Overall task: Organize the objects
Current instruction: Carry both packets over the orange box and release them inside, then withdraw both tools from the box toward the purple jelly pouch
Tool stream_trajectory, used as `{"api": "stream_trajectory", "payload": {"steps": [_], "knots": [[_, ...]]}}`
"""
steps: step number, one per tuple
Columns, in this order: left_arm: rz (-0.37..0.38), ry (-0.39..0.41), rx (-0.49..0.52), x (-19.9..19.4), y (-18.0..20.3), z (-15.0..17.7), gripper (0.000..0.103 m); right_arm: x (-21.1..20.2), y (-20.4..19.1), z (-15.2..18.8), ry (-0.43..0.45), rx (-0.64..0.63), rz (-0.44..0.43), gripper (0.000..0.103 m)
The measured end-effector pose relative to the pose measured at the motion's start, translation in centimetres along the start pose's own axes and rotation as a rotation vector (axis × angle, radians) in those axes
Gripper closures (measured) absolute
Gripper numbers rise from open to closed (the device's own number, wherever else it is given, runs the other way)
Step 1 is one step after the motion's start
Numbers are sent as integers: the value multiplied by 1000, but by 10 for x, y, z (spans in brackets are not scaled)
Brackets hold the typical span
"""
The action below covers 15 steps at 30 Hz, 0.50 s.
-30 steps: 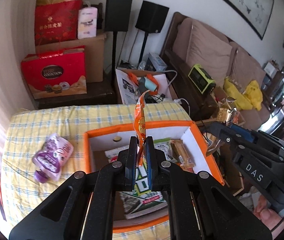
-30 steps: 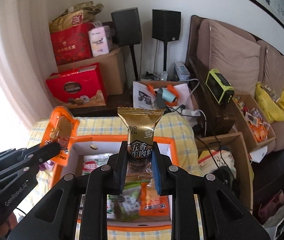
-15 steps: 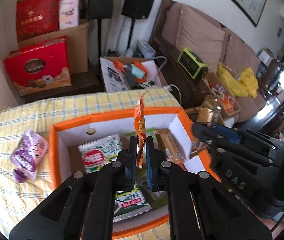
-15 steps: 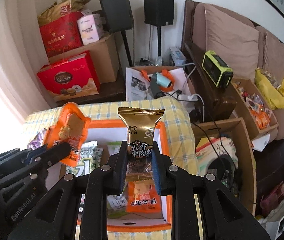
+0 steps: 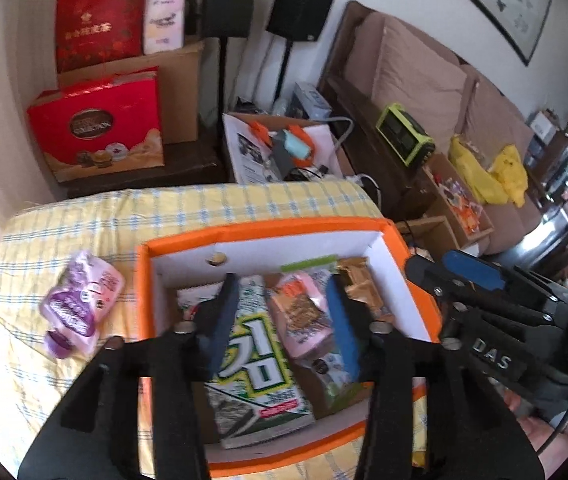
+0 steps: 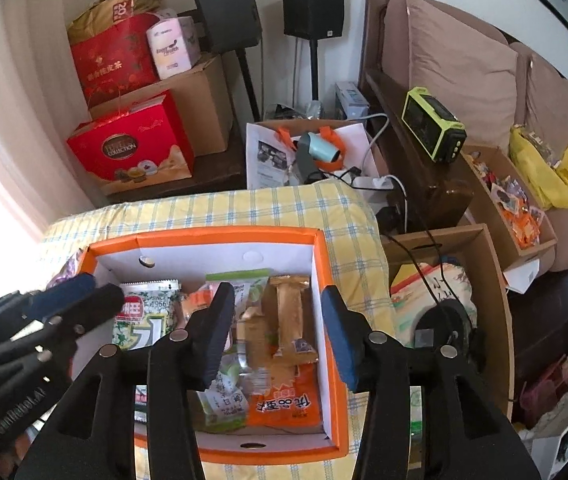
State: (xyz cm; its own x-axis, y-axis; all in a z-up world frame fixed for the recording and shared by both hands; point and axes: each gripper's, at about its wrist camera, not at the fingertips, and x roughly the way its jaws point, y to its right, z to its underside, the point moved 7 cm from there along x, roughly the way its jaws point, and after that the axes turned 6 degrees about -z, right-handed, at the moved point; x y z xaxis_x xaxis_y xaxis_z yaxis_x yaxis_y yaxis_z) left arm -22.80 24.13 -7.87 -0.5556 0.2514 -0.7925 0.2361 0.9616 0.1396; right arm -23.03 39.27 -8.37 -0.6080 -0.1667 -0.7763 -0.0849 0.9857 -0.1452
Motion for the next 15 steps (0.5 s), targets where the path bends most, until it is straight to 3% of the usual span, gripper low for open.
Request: {"api": "stream_trajectory", "payload": {"steps": [1,4,9,13,15], "knots": [[-10,6,-4,-2,-6,-2,50,-1,-1,-1,3,-3,1,37],[-31,12,-5,-7,-18,-2,42,-2,-6,-3,8,-11,4,25],[-54,30,-19,-15,-38,-3,19,-3,-17,-6,17,-19,2,19],[-64,27,-25,-20,-52,-1,15,-3,-27,-7,20,-32,-2,15],[-61,26,-32,-21,-59,0,2,-4,-33,-8,20,-37,-11,9]]}}
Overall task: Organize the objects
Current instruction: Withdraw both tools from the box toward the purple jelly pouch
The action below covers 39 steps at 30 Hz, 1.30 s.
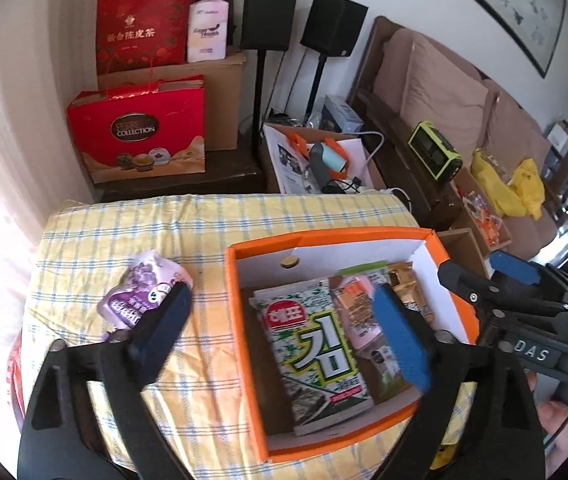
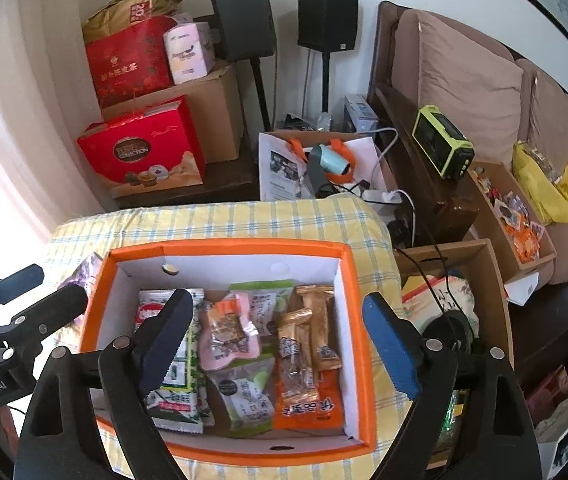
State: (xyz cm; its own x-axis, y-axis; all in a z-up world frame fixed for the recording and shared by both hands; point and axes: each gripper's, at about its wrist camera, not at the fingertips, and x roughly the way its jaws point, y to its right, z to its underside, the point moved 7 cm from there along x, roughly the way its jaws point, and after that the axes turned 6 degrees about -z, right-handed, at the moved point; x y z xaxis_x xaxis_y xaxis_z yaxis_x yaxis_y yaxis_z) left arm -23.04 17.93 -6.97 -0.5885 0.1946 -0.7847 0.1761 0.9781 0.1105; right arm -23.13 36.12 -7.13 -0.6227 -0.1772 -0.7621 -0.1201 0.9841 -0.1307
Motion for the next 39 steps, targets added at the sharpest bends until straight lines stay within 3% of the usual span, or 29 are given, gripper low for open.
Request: {"api": "stream_trajectory", "payload": {"steps": [2,9,25,39], "knots": [[11,3,-14,-3,-9,0,0,0,-5,0,1,-4,-9,0],[-5,-3,-18,-16,-45,-1,0,0,-29,-4,-3,-35,-33,0],[-137,-5,-110,-25,-168,23,0,9,-107,-8,-17,-123,-119,0],[-161,14,-159,-31,-215,32,0,27,-163,-9,-19,-174,-153,0]]}}
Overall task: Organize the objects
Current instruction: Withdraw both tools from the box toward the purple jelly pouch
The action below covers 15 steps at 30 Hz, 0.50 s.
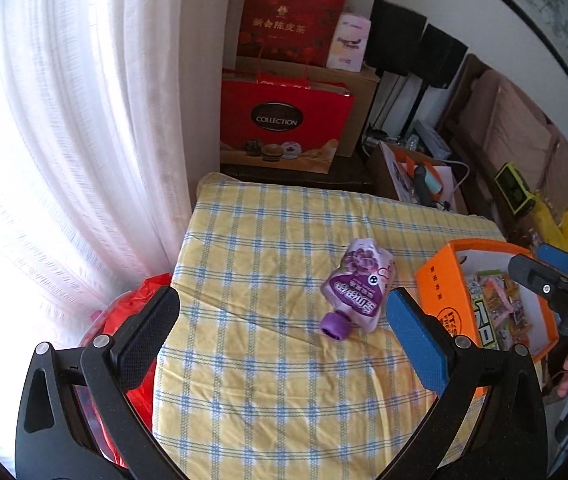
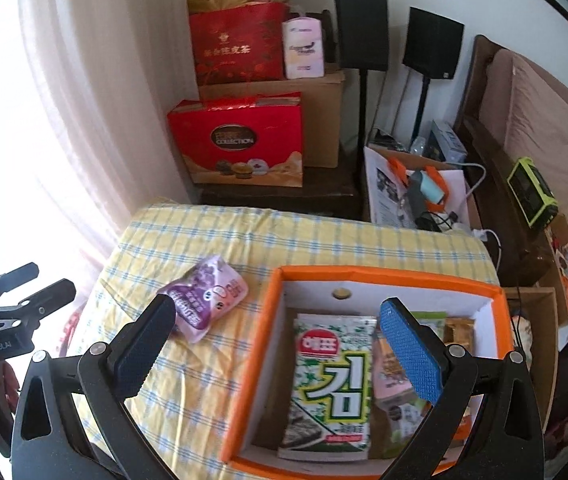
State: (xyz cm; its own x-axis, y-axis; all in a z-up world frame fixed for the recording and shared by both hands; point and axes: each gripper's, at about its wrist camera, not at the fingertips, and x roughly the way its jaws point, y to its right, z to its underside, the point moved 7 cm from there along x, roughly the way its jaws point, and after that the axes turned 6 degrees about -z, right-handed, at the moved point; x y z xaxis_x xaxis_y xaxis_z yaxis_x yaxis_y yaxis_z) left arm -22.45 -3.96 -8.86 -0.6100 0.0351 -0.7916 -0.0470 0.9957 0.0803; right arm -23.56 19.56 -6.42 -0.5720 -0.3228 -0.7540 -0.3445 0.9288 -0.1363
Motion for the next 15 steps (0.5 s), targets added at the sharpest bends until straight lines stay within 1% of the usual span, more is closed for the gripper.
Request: {"api": "stream_trajectory", "payload": {"steps": [4,9,12,15], "knots": [[14,-31,-6,7,-5,6,0,10,-12,-3,-10,-27,11,0],[16,-40,-2,15,-8,12,0,22,-24,-5,-24,-50,8,0],[30,-54,-5,20,-9,17,0,31,-30,-7,-37,-53,-5,0],[45,-75,-8,29,-9,23,0,42,-36,-12,-49,-41,-50,0]]}}
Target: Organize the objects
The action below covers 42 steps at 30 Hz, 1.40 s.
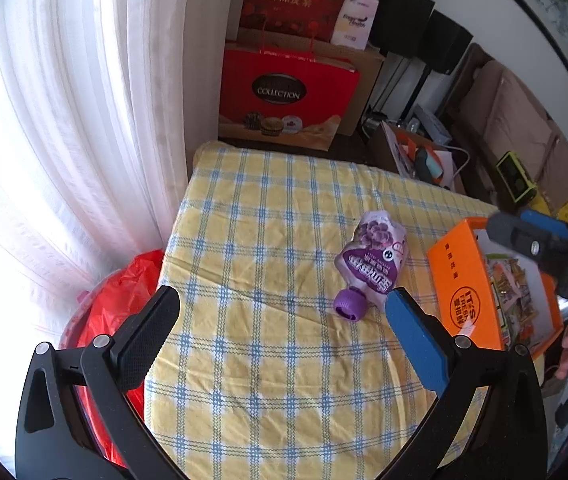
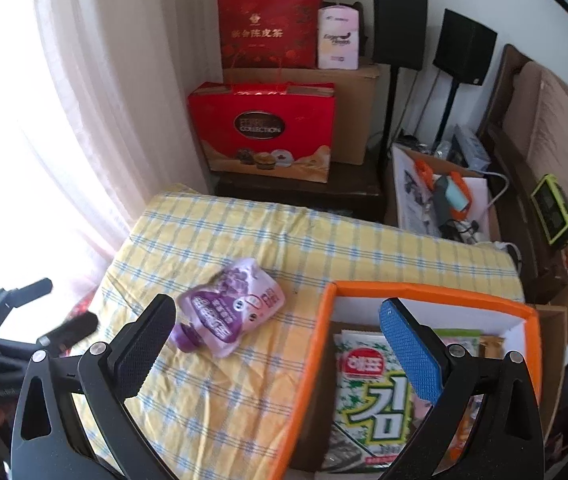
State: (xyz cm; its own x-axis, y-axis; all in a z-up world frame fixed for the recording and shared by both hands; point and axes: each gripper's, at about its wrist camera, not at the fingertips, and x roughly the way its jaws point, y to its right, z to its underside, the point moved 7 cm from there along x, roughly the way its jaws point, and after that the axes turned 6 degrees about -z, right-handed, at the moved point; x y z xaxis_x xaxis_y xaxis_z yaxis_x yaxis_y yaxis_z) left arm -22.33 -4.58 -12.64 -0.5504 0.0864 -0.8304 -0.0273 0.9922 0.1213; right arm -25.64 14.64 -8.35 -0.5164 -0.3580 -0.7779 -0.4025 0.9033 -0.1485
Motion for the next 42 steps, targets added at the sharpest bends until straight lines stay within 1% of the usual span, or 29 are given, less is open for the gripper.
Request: {"api": "stream_trajectory", "payload": {"steps": [5,6,8,10,12,13,14,15,16,17,19,21,22,23,26,28,32,35,39,40,42], "knots": [[32,-33,6,17,7,10,0,18,-5,-11,-30,17,-64,1],[38,-38,10,19,10,12,0,24,-6,-13,-43,21,-76,2],[51,-53,27,27,19,17,1,34,-7,-16,-73,27,-98,7],[57,-60,51,33,29,21,3,46,-8,-18,-106,28,-117,22],[63,-62,69,38,36,23,9,58,-9,-19,-141,26,-123,31],[62,-67,77,41,39,25,14,62,-9,-19,-153,26,-125,35],[63,-73,85,44,43,26,19,67,-9,-19,-165,27,-127,36],[67,-78,91,47,46,28,22,72,-8,-20,-177,25,-126,38],[70,-84,98,49,49,29,27,77,-8,-20,-187,21,-124,40],[72,-88,103,52,52,30,30,81,-8,-20,-196,15,-121,40],[77,-91,107,56,56,32,31,90,-9,-20,-214,-8,-112,40],[79,-95,105,60,59,32,35,99,-10,-19,-233,-31,-100,41],[85,-102,100,63,60,33,43,103,-11,-19,-242,-38,-97,41],[91,-110,94,65,61,33,47,107,-12,-19,-249,-42,-96,41],[107,-125,87,71,64,34,51,118,-13,-15,-271,-56,-93,43],[115,-122,86,72,67,34,52,125,-13,-13,-286,-59,-89,44],[118,-129,83,77,70,34,59,136,-5,-10,-315,-49,-73,44],[128,-130,73,80,71,33,62,146,-2,-5,-351,-51,-75,45],[161,-141,47,82,71,32,66,151,-2,-2,-364,-67,-80,44],[171,-142,39,82,71,32,67,152,-2,-1,-367,-64,-87,47],[173,-138,36,82,72,33,67,151,-3,-1,-361,-59,-92,48]]}}
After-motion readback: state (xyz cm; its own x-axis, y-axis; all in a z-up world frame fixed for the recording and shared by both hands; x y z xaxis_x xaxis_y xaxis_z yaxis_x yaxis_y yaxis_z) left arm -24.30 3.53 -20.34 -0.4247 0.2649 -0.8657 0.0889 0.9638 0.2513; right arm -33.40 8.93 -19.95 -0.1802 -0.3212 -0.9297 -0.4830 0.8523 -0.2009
